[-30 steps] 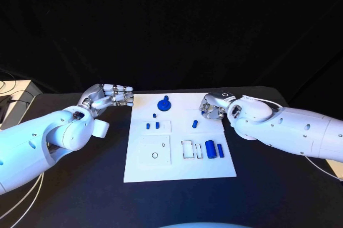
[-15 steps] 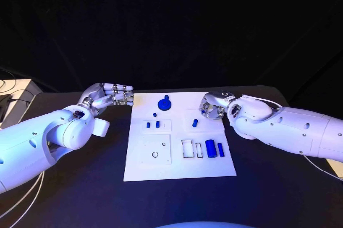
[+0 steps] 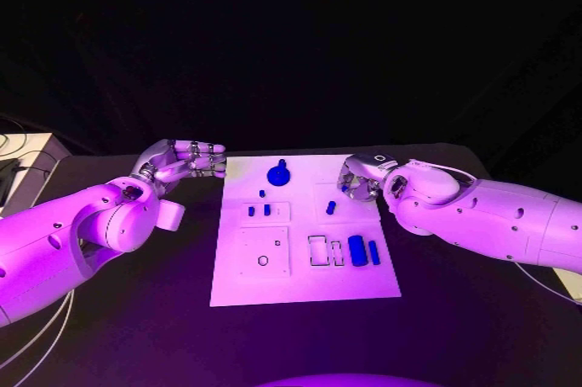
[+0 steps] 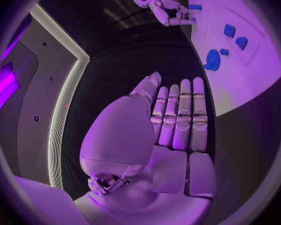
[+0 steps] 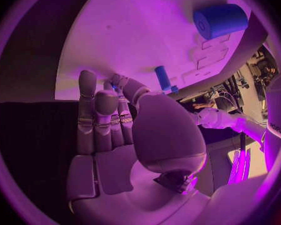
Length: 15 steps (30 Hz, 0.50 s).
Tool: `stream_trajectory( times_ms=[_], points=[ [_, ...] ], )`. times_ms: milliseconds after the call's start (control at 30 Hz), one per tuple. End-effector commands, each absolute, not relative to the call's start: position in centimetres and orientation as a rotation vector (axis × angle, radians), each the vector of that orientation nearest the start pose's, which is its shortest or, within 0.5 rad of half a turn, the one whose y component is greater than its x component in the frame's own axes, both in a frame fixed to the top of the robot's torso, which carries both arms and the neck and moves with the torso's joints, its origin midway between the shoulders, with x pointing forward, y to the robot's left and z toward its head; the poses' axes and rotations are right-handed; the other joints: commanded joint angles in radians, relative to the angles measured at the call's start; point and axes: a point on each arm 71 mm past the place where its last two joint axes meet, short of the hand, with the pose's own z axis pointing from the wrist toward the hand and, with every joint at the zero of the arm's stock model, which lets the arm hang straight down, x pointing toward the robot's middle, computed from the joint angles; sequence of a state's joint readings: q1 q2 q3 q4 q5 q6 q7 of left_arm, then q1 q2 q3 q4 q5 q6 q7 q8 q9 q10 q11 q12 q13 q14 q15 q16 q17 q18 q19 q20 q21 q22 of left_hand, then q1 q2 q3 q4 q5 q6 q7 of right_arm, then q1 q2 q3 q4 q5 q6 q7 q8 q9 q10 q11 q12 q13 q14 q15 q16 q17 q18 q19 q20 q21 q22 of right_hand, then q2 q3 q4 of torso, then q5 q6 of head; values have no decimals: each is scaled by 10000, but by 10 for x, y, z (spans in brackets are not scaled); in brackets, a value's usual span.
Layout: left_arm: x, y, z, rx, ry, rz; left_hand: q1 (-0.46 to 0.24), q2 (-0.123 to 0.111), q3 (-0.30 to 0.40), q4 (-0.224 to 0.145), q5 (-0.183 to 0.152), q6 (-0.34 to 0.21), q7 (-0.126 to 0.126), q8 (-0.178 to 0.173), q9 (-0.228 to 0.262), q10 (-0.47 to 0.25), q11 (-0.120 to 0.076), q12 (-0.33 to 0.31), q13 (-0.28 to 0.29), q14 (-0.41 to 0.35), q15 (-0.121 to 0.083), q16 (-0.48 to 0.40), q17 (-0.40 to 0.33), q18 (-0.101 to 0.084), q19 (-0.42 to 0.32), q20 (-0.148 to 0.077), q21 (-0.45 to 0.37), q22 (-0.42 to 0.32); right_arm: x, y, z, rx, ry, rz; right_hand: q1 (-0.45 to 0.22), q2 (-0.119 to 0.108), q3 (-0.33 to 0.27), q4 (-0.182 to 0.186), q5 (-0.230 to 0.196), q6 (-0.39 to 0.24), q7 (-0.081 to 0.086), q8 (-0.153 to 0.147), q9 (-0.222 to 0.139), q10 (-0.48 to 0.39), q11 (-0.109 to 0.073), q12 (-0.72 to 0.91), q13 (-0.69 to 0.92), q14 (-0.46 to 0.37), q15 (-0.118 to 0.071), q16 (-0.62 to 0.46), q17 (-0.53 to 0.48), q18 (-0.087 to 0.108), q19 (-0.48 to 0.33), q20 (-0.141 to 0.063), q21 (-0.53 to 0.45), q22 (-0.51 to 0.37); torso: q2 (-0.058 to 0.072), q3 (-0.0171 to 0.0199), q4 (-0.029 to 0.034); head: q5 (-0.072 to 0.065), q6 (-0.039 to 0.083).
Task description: Assemble the parts on the task board
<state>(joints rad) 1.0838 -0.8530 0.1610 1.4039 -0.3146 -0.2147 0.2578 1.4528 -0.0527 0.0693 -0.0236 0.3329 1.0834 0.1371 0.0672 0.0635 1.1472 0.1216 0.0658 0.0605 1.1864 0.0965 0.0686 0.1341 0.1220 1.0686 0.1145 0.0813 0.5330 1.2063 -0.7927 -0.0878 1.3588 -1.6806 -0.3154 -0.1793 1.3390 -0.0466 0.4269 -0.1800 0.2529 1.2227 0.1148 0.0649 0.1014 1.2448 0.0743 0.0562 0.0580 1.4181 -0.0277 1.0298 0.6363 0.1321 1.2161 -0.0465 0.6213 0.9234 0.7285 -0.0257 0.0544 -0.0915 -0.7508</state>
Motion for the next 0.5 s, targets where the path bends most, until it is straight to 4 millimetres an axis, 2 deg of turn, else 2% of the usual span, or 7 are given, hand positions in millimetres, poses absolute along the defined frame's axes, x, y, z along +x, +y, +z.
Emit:
stream_trajectory(
  times_ms=[33,100,500],
  points=[
    [511,247,-175,-9355,14827,-14249,60,54,-9,-59,26,-7,46,-50,-3,-79,30,-43,-14,-75,21,-11,7,-129,6,-55,40,17,508,-225,-212,-3171,16555,3319,-67,159,115,-67,0,52,3,15,26,230,-170,38,30,-3,-86,65,21,216,-70,-30,41,150,1,-3,-6,15,-2],
    [511,248,-175,-9358,14828,-14244,59,54,-7,-62,26,-7,46,-49,-3,-83,33,-43,-14,-78,21,-12,7,-129,4,-55,43,21,508,-225,-211,-3126,16448,3320,-144,173,177,-170,5,43,-10,6,102,226,-171,43,30,1,-76,58,31,231,-64,-11,-115,478,-3,-3,-5,15,-10],
    [513,251,-177,-9400,14812,-14161,64,53,5,-83,22,-4,51,-50,-3,-98,38,-43,-14,-84,25,-10,5,-132,-14,-56,51,42,502,-230,-201,-1950,15829,4251,-166,176,172,-173,6,58,2,10,153,239,-175,38,28,-2,-83,57,35,229,114,-18,-542,994,-13,9,-14,45,1]
  ],
)
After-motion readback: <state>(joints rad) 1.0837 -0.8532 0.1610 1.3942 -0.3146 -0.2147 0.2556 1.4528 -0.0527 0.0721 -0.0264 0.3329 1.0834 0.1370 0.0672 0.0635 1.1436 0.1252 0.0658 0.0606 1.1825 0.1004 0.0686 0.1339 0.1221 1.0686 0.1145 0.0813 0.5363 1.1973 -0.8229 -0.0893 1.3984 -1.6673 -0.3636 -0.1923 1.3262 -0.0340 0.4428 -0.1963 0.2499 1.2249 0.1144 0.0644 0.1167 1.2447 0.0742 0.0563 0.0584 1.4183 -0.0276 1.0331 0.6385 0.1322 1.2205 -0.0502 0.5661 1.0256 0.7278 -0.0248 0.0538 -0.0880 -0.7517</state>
